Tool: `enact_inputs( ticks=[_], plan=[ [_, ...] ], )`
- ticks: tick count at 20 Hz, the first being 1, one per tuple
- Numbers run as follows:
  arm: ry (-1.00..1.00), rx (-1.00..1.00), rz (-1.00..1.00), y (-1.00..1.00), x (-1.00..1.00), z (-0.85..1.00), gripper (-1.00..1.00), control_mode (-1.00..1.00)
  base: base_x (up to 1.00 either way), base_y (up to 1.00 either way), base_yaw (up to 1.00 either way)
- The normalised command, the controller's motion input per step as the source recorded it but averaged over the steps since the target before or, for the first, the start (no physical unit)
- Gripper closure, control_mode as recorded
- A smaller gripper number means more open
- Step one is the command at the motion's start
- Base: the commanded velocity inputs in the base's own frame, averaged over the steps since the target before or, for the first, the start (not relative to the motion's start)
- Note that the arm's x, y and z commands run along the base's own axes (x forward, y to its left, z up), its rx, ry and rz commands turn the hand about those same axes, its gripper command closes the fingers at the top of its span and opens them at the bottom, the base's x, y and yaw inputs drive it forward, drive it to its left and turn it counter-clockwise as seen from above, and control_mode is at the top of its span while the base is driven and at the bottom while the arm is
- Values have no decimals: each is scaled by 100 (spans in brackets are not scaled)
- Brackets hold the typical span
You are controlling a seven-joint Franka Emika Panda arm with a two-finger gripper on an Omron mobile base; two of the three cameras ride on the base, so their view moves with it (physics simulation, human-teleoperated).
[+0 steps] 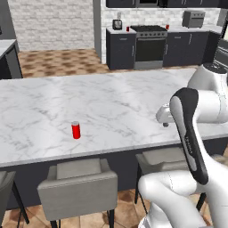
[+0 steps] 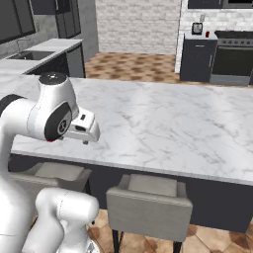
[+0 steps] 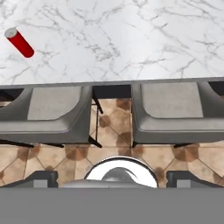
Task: Four empty soda cans are scattered around the kitchen. Gather all the cans and cluster them next to the stove for recycling.
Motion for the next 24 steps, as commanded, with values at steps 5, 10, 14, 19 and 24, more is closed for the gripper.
enact_inputs(
  ticks=[5, 10, 14, 19, 24],
  plan=[
    [0, 0, 0, 0, -66, 0, -100, -100, 0, 0, 0],
    [0, 0, 0, 0, -62, 0, -100, -100, 0, 0, 0],
    [0, 0, 0, 2, -56, 0, -100, -100, 0, 0, 0],
    [0, 0, 0, 3, -51, 0, -100, -100, 0, 0, 0],
    [-1, 0, 0, 0, -49, 0, -100, -100, 0, 0, 0]
  ],
)
